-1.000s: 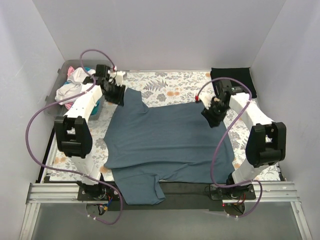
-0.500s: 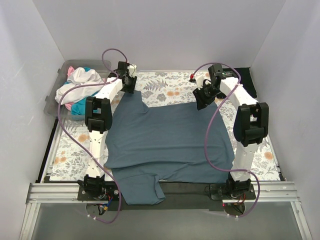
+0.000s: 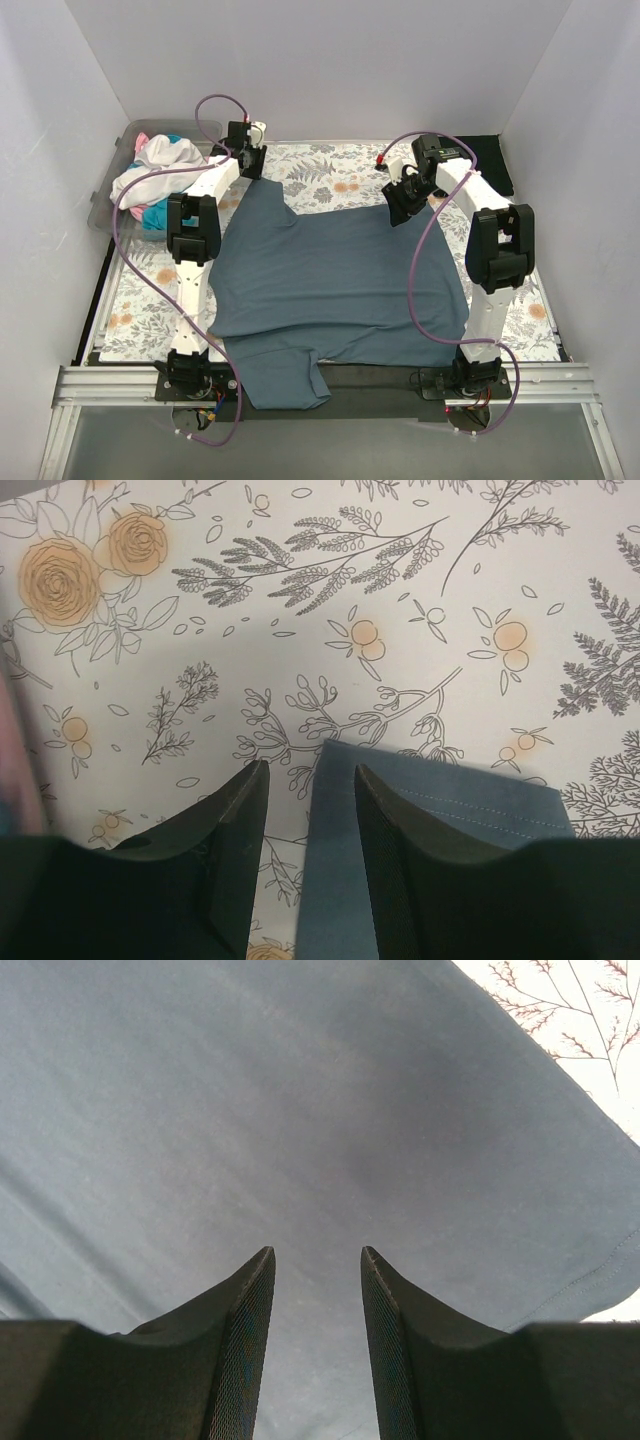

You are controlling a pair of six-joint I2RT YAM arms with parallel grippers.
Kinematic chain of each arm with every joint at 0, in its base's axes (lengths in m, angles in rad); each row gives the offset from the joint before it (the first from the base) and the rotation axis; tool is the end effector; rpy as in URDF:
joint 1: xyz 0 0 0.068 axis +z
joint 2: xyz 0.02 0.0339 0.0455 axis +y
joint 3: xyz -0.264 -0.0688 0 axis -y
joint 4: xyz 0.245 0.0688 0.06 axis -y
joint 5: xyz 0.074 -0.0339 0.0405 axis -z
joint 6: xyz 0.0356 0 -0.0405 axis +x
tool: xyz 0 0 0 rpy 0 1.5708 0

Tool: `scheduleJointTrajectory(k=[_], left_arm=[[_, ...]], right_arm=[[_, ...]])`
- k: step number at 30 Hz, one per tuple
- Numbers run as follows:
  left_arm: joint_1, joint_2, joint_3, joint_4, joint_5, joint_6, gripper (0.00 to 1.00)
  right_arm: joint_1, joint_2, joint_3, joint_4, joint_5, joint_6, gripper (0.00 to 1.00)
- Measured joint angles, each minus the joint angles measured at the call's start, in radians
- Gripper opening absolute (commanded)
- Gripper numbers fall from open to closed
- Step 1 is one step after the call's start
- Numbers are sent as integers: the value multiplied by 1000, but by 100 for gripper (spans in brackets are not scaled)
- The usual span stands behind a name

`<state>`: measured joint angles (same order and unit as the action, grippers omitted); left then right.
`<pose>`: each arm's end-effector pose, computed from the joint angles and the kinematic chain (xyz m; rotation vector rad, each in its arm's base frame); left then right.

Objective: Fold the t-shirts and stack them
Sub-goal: Flatten the tshirt out

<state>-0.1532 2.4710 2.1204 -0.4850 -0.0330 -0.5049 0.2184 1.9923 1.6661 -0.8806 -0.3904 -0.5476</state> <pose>0.5448 -0.0829 0.1685 -0.4390 2.3827 -0.2637 0.4045 0.1037 0.2328 -1.0951 2.4564 0.4432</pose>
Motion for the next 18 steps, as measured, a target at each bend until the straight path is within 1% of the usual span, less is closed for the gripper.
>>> scheduleJointTrajectory(k=[5,7,8,9,10,11,13,14,18], left_arm=[[1,16,-1,6,42,-2,37],[1,22,-1,6,53,-2,33],[1,25,-1,6,58,-2,31],[1,27,-1,6,64,-5,25],[1,28,-1,5,69,-7,15],[1,28,-1,4,72,-9,10],[1,28,-1,-1,81,-11,3],[1,28,-1,-2,84,-12,0],[2,25,-1,-3,93,-19,0]], right_arm=[[0,0,0,1,7,0,47],[0,0,0,1,13,0,47],[0,0,0,1,16,0,47],[0,0,0,1,18,-1,47],[0,0,0,1,21,-1,47],[0,0,0,1,22,-1,47],[0,0,0,1,24,-1,47],[0,0,0,1,25,-1,47],[0,8,-5,13,29,-2,47]])
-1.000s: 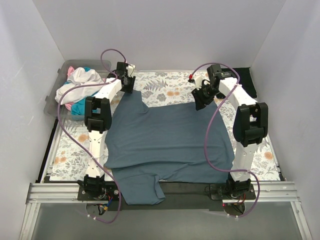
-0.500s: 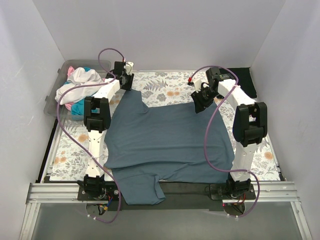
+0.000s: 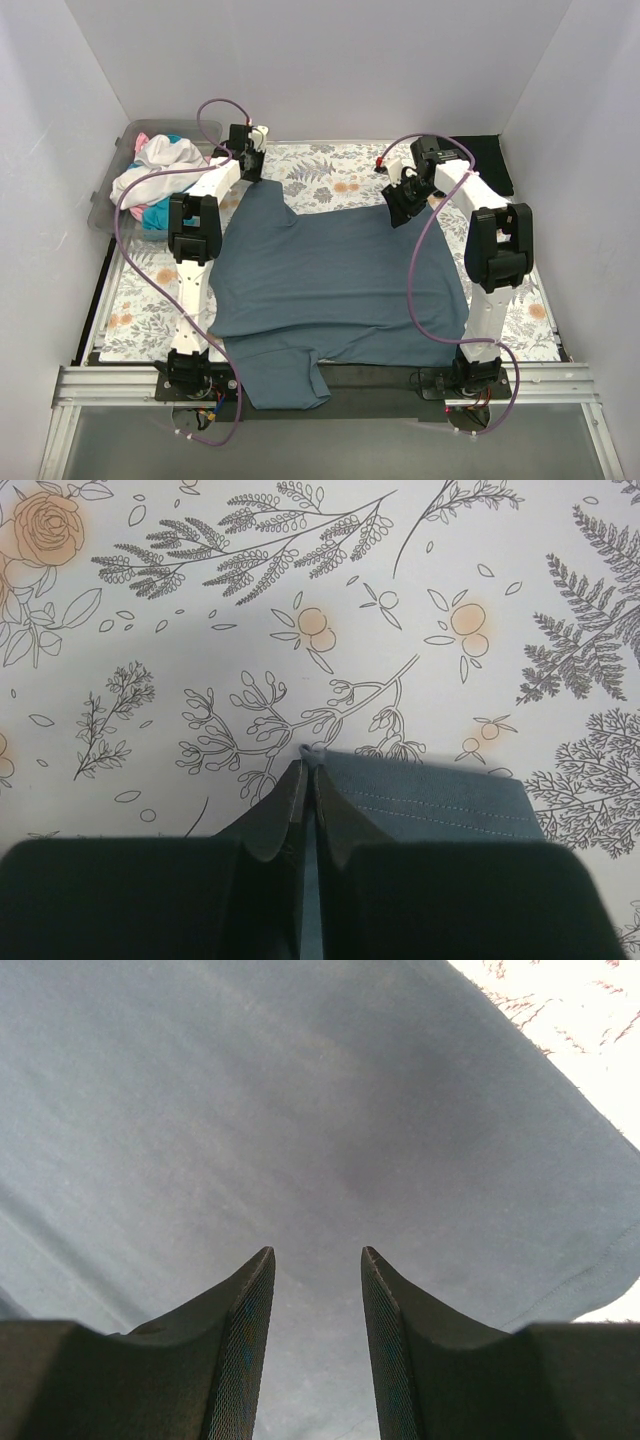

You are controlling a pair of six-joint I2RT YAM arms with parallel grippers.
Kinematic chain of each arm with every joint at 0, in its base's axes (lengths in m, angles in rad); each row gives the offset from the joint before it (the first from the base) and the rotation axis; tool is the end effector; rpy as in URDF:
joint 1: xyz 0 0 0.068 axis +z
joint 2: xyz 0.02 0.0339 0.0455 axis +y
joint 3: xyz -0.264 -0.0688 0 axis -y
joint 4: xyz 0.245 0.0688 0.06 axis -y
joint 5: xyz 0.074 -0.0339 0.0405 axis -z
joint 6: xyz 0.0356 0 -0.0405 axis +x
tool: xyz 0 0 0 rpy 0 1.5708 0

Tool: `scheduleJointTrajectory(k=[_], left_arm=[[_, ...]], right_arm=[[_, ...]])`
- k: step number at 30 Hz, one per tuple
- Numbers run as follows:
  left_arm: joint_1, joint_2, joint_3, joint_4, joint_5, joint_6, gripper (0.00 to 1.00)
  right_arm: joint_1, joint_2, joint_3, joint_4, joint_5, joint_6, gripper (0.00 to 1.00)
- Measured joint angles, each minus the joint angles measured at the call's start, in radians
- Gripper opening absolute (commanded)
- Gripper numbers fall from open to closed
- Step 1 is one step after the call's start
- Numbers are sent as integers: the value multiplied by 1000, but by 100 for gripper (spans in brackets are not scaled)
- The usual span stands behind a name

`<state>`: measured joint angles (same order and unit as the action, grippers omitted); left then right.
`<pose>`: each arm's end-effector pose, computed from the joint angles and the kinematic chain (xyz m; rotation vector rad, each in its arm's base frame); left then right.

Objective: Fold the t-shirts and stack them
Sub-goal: Flatten the tshirt out

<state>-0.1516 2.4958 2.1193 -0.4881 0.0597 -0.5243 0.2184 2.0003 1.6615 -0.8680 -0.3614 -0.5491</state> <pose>0.5452 -0.0854 0.1548 -0.4307 2.4312 -0.3712 0.4065 0.1031 0.2284 -1.0941 2.4674 0.4044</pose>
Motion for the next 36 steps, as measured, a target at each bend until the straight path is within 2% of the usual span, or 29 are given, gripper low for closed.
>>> scheduleJointTrajectory(k=[3,12,16,26,36], left_arm=[[0,-18,-13,-2,1,0,0],[9,-270,-257,43,-27,24,0],[24,-327,-316,66,-68,46,0],[75,-317,-391,35,-176,97,0],[65,-242,-368,-25,-198,135,0]], right_arm=[[0,2,-22,12,1,0,47],[0,2,-69,26,8,-3,47],[0,2,-72,32,15,-4,47],[0,2,-72,33,21,-5,47],[0,2,-72,33,25,-6,48]])
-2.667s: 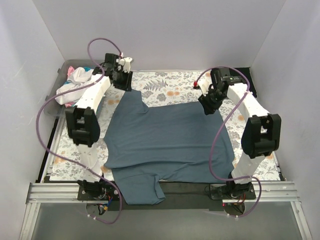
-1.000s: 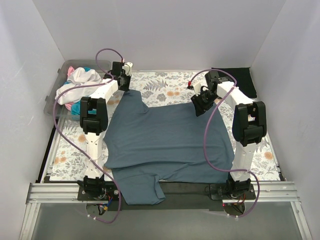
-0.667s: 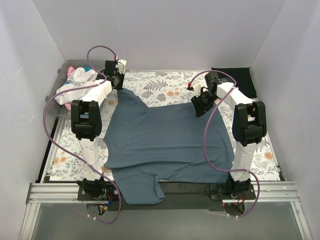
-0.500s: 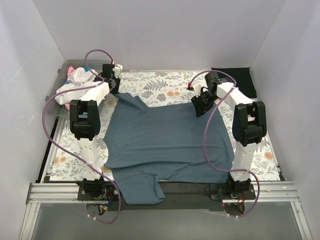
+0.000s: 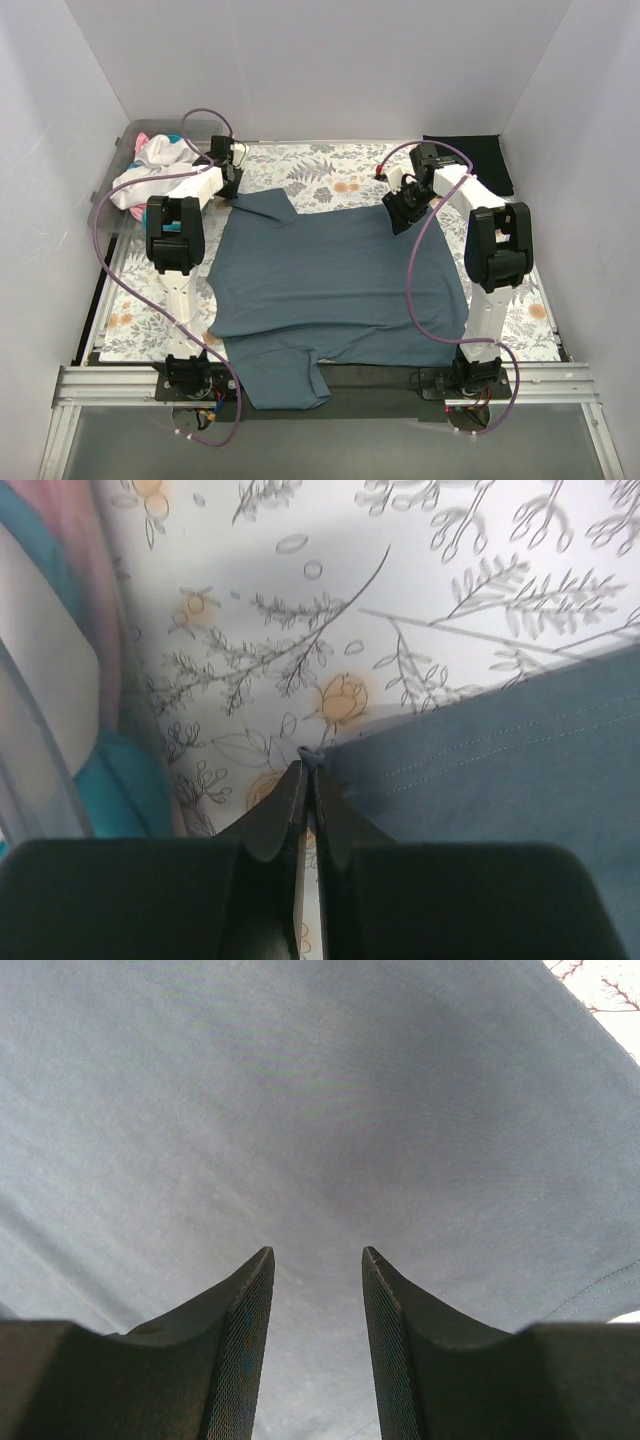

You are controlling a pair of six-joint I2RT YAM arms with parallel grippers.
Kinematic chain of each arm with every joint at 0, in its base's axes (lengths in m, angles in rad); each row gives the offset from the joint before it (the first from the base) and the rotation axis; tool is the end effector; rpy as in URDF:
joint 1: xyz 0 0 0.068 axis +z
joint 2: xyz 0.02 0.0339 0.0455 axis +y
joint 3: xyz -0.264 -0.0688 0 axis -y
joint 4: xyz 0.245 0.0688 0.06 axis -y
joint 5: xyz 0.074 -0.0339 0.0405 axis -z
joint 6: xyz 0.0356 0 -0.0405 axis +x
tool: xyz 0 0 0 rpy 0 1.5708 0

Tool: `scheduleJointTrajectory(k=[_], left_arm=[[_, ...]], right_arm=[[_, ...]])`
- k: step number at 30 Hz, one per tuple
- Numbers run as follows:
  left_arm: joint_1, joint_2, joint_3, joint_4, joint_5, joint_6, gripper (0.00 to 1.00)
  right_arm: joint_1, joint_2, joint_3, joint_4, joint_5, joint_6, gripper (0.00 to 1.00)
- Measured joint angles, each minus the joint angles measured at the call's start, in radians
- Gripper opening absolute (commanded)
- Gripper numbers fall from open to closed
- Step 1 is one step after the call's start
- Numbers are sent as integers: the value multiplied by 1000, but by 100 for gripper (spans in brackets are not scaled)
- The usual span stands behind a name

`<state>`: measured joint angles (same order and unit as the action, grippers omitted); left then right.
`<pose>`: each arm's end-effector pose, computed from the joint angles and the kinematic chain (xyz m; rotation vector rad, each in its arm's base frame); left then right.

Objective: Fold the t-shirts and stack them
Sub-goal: Flatten the tshirt out

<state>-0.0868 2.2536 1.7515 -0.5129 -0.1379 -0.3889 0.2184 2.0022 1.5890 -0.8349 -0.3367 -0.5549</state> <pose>0.4864 -0.0374 0.1602 -0.4368 2.5333 -0.0003 0.4006 0.1010 0.2078 -1.1050 2.5127 0.3850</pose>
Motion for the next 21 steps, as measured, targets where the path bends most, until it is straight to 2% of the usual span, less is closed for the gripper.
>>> scheduleJointTrajectory(k=[1,2,3,7,15,21], left_arm=[[-2,3,13,-5,0,0,0],[-5,11,34,-14,2,1,11],[-8,24,58,-19,2,6,16],[-16,86,169,-39,0,0,28],[-42,105,299,-68,53,-39,30],[-120,57,237,-94,150,-82,19]], right_arm=[[0,0,0,0,0,0,48],[0,0,0,0,0,0,48],[0,0,0,0,0,0,48],[0,1,0,0,1,0,48],[0,1,0,0,5,0,48],[0,1,0,0,10,2,48]])
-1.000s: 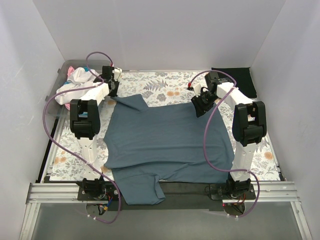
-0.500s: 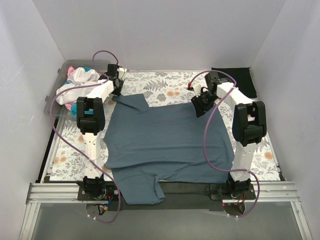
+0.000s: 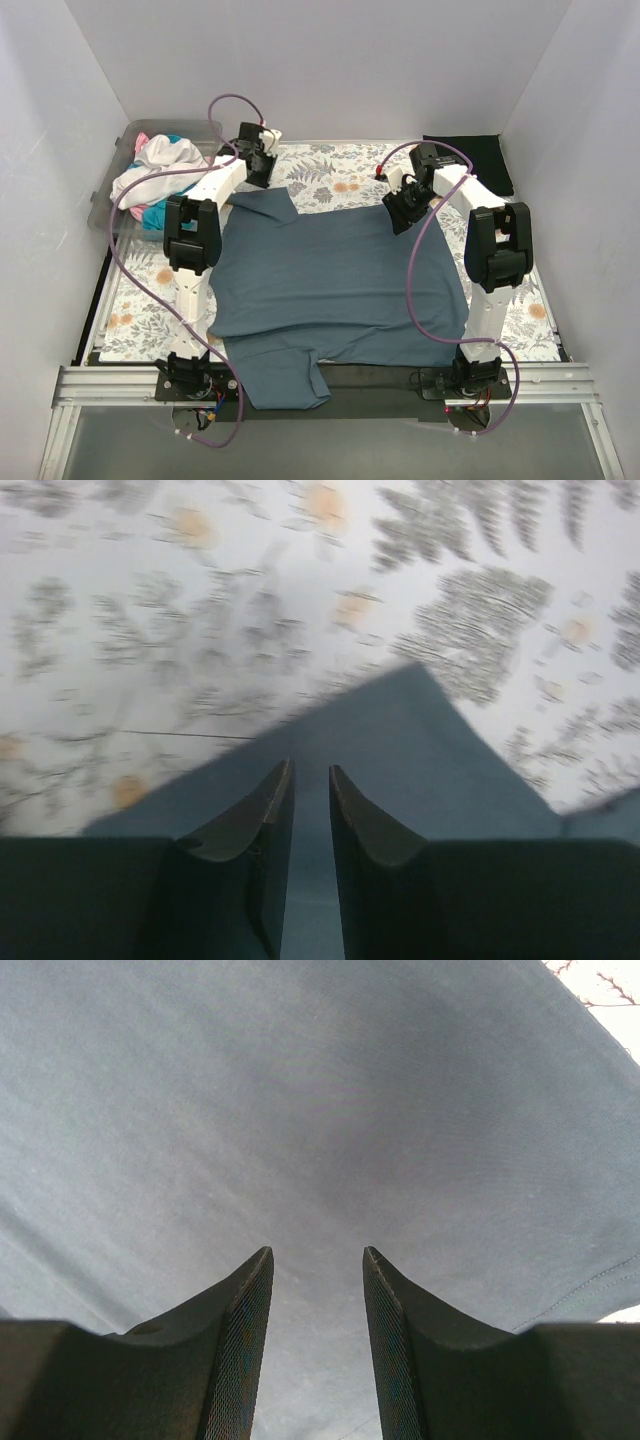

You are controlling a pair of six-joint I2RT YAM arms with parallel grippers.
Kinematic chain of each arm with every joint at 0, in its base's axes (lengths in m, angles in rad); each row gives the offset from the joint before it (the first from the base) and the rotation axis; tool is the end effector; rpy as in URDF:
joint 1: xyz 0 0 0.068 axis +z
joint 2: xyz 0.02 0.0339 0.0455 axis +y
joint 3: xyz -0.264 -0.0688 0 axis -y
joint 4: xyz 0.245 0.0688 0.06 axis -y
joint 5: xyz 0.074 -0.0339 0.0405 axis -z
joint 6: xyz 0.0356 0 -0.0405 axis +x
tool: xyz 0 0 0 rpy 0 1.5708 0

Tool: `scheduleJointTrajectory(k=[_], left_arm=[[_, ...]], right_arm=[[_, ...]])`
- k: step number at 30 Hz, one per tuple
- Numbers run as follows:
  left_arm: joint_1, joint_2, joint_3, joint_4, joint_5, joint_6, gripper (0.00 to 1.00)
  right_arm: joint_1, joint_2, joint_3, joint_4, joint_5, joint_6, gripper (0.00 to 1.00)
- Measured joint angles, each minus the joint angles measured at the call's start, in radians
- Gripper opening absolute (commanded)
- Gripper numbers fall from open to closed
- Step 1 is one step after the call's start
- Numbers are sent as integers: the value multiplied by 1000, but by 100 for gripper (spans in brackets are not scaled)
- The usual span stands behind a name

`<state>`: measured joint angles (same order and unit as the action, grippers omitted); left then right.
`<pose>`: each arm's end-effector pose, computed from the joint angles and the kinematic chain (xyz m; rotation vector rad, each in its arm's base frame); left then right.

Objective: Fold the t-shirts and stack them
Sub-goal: Flatten the tshirt out

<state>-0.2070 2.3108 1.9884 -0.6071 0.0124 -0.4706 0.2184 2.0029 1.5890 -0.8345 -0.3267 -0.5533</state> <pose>0.5039 -0.1063 0.1999 -0.3267 2.5038 -0.2935 0.4008 0.1007 0.2075 -1.1023 2.5179 0.3721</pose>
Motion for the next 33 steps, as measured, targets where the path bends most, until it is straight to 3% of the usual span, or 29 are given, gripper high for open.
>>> scheduleJointTrajectory(k=[3,12,18,21,22,25,29,33], left_arm=[[-41,0,-37,-27,39,-26,14],[-57,34,-36,-85,71,-64,12],[-55,191,191,-95,75,-63,12],[-54,273,320,-71,74,-48,24],[-52,290,343,-51,76,-40,34],[-51,303,350,16,76,-21,46],[-42,282,320,72,85,-24,49],[-35,142,161,89,105,-32,47]], right_arm=[[0,0,0,0,8,0,48],[0,24,0,1,37,-2,47],[0,74,0,7,59,-2,47],[0,81,0,8,75,-1,47],[0,81,1,8,78,0,48],[0,81,15,8,81,5,49],[0,77,41,16,75,13,51],[0,39,38,20,68,20,52]])
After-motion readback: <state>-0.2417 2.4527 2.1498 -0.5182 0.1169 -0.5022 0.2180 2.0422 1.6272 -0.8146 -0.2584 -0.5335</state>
